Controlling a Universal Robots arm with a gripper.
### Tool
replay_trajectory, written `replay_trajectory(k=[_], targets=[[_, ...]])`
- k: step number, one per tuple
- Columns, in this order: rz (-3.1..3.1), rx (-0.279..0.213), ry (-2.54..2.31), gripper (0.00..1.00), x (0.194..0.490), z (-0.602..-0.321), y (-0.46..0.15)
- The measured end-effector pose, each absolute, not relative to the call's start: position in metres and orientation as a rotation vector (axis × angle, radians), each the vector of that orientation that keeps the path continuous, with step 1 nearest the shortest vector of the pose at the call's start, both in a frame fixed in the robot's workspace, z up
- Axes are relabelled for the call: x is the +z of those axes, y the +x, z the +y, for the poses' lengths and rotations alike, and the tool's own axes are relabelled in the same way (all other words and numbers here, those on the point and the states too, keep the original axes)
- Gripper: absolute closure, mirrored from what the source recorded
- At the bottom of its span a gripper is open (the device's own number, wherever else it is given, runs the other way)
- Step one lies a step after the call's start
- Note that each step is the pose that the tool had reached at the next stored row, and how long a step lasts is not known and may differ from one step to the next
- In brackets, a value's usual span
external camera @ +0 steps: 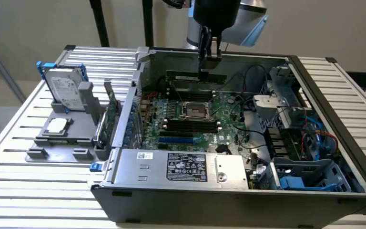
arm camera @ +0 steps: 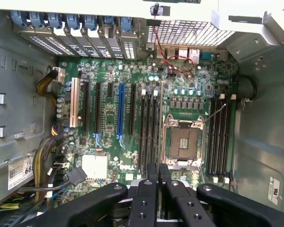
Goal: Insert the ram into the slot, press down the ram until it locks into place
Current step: 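Insert the ram into the slot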
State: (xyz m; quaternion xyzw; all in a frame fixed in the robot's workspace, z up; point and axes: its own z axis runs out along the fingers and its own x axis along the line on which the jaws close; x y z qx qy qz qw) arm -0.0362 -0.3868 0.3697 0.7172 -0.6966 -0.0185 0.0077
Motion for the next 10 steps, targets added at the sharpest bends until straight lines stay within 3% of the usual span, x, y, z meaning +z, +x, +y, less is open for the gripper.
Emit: replay_trajectory(k=[10], targets=[[-2.172, -0.058, 2.248, 0.87, 0.352, -0.387, -0.034]])
